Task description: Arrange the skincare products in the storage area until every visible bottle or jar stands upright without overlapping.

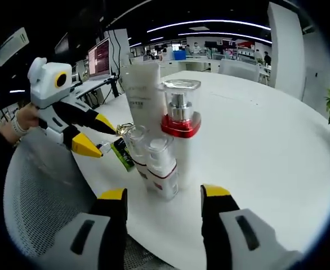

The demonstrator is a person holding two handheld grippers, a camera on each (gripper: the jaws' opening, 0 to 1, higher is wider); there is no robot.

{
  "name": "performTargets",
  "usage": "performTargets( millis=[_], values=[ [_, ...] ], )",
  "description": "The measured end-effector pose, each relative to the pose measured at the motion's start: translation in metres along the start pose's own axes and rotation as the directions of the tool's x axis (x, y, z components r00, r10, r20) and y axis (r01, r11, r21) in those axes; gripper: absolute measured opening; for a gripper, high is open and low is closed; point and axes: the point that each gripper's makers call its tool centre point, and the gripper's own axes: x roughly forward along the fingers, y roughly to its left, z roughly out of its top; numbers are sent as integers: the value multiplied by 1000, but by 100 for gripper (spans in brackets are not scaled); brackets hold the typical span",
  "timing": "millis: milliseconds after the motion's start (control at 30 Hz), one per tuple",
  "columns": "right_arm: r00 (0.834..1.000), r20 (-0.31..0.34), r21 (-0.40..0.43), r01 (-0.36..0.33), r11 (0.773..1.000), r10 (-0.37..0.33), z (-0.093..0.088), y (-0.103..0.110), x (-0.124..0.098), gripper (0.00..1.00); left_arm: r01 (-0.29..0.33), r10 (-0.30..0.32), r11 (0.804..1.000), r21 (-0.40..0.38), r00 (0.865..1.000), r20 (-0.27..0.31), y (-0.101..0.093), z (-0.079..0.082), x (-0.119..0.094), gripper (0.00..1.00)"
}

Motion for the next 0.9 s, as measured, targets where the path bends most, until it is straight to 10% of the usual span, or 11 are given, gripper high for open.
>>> performTargets(
  millis=[900],
  values=[
    [998,38,-8,44,999,-43,26,15,-19,90,-142,143,989,-35,988,55,26,-8,-54,65]
  ],
)
